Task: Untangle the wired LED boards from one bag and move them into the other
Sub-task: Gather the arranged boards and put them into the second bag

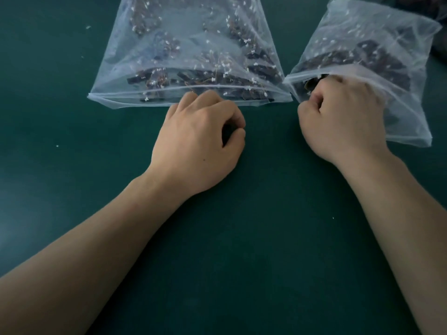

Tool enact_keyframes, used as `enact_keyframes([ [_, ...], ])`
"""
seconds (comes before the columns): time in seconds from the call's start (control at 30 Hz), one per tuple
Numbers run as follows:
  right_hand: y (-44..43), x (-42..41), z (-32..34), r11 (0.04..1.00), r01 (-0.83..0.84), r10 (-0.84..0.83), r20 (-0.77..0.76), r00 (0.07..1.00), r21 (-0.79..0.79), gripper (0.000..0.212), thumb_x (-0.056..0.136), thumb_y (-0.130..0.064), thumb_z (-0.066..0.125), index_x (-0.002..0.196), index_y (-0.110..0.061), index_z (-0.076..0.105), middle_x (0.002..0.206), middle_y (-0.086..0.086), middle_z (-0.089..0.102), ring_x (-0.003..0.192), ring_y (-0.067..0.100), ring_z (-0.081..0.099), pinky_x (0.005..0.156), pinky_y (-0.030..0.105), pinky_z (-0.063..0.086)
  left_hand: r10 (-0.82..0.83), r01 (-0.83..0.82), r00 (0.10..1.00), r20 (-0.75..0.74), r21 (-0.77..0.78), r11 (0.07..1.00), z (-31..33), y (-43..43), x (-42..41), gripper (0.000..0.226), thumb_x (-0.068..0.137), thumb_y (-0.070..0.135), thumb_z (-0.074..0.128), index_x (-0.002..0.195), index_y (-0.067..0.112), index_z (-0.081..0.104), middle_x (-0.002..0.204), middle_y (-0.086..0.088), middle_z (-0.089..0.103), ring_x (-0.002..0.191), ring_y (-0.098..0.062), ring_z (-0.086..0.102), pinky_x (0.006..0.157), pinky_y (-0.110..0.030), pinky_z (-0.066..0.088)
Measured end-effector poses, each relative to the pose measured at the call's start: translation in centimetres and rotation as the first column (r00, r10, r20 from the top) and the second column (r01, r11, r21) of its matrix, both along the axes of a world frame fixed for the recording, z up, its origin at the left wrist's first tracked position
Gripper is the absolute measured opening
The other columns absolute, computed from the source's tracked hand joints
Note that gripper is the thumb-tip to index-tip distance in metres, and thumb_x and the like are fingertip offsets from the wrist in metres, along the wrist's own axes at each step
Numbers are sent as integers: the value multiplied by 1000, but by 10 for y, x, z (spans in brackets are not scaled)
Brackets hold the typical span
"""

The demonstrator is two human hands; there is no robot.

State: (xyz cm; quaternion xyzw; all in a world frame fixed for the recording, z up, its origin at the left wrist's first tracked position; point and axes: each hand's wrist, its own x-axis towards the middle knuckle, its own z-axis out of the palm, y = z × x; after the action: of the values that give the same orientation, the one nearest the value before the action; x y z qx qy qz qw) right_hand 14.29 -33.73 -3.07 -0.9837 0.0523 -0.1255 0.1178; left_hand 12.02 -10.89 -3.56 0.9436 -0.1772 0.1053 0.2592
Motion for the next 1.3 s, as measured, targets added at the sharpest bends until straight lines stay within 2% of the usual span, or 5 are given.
enact_keyframes([
  [0.6,3,-3,4,992,13,1,-116,993,128,25,95,-30,50,72,-20,53,68,-3,57,62,13,47,55,28,26,58,-56,998,-22,100,993,0,1,0,29,97,40,57,124,31,63,130,12,54,129,-18,43,102,-28,13],
  [0.77,10,-7,5,999,50,-49,-81,996,13,28,94,-32,54,116,-17,62,121,9,62,110,32,59,94,41,43,98,-90,994,-55,133,987,2,-1,-1,44,98,45,54,139,29,56,150,9,45,144,-19,34,115,-37,11],
  [0.93,8,-10,7,995,37,-31,-62,998,97,13,100,-34,52,102,-24,60,83,-10,59,75,19,54,70,34,37,156,-146,987,-48,170,975,2,-1,-2,56,98,48,51,147,21,48,153,4,46,150,-20,30,118,-41,9],
  [1.13,15,-19,15,983,54,-41,-75,996,177,50,99,-18,46,149,-13,52,149,8,55,136,28,51,112,44,41,191,-174,980,-63,215,961,2,-2,-2,55,99,51,46,144,19,49,154,0,44,148,-24,31,118,-43,12],
  [1.3,28,-32,9,999,-5,6,11,1000,-46,43,89,2,53,131,-3,52,136,22,43,133,43,38,110,48,37,180,-162,981,-69,208,965,2,-1,-3,55,99,50,47,145,20,48,153,0,45,147,-24,32,116,-43,12],
])
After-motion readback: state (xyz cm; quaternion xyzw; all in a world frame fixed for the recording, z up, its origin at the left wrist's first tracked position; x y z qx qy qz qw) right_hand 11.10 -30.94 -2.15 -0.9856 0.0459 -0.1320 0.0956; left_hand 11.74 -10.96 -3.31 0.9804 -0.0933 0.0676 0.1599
